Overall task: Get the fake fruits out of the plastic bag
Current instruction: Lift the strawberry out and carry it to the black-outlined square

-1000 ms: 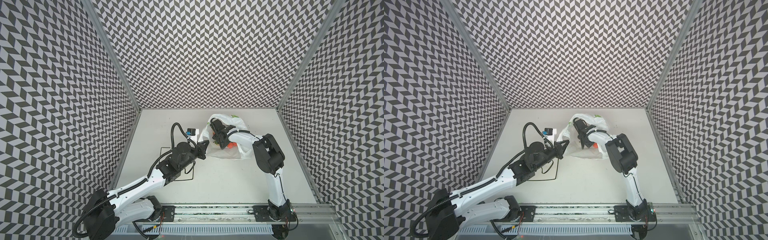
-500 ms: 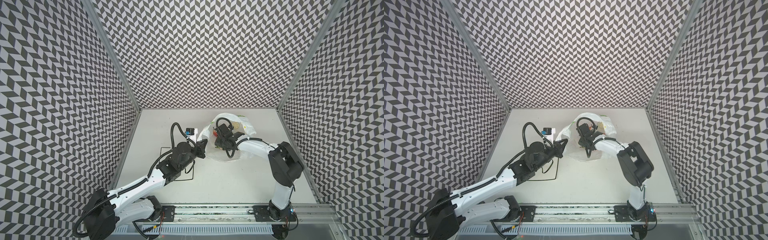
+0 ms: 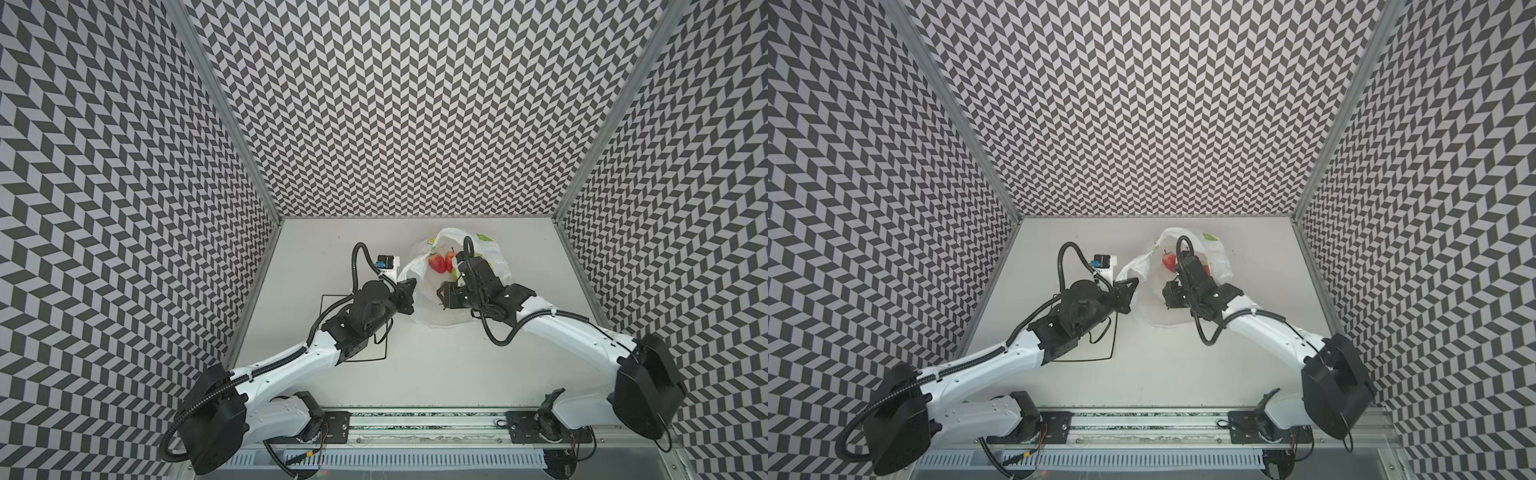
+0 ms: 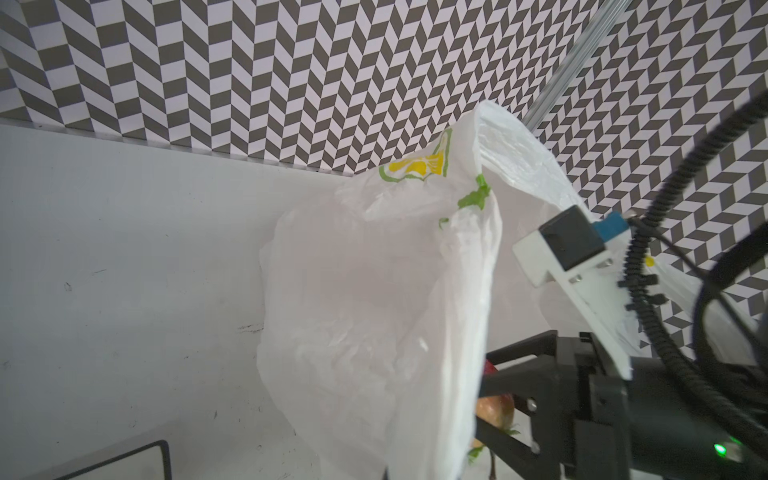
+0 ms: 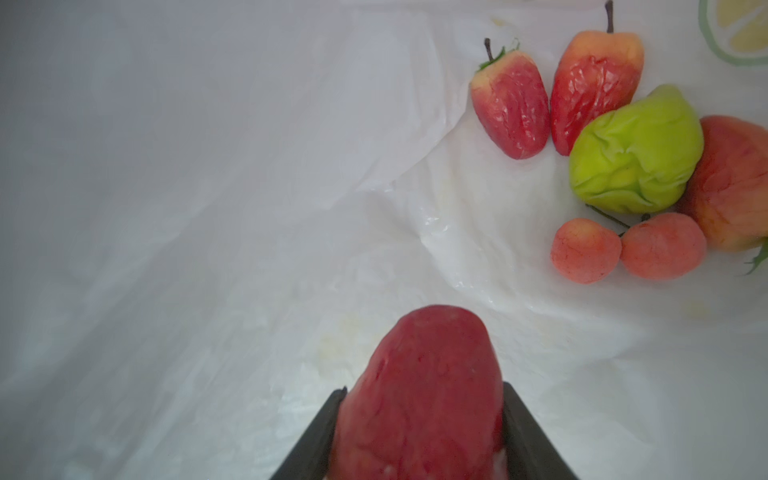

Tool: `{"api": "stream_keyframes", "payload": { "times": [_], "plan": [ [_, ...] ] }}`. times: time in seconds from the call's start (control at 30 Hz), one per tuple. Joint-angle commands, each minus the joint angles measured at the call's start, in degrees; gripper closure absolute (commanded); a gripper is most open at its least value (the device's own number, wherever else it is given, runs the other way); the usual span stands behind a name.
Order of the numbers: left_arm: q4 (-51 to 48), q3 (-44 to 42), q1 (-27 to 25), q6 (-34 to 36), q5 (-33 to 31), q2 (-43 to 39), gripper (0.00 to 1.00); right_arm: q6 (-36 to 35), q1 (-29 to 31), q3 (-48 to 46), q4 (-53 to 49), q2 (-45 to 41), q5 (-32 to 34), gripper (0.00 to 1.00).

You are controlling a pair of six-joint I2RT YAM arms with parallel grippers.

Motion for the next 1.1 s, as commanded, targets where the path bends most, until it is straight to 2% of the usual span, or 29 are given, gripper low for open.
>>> {"api": "stream_keyframes", "payload": {
  "times": [0.0,0.2,0.3,0.37,0.53,0.6,0.67,0.7,0.9,1.07],
  "plan": [
    [0.87,2.04,0.46,0.35,-1.28,0.47,1.0,-7.15,0.32,-1.11,1.58,-4.77,-4.79,0.68],
    [0.41,2.14,0.61,0.56,-1.42,0.39,1.0,-14.61,0.72,-3.44,0.3,-9.81,-15.32,0.69],
    [0.84,2.05,0.55,0.83,-1.11,-0.11,0.93,-18.46,1.73,-4.9,0.22,-12.3,-19.11,0.71],
    [0.85,2.14,0.62,1.13,-0.98,-0.44,0.8,-20.82,2.49,-5.13,-0.2,-14.01,-20.19,0.71],
    [-0.4,2.23,0.66,2.06,-1.02,-3.49,0.34,-26.29,4.07,-4.73,-1.34,-19.29,-21.81,0.72],
    [-1.36,2.31,0.71,2.74,-0.92,-5.52,0.22,-27.87,4.65,-4.97,-1.56,-21.26,-22.25,0.72],
    [-2.51,2.72,0.7,3.79,0.14,-8.19,0.05,-29.82,5.62,-4.95,-2.24,-23.28,-22.7,0.72],
    [-3.63,3.28,0.69,4.23,0.42,-9.66,0.01,-30.57,6.23,-4.59,-2.67,-24.09,-22.43,0.72],
    [-13.65,9.44,2.4,4.49,-6.3,-16.57,0.0,-34.03,13.65,-1.71,-4.33,-25.26,-21.73,0.73],
    [-25.54,15.96,14.05,-3.53,-11.7,-18.71,0.0,-37.1,24.29,-1.83,-1.45,-19.86,-18.07,0.73]
  ]
}}
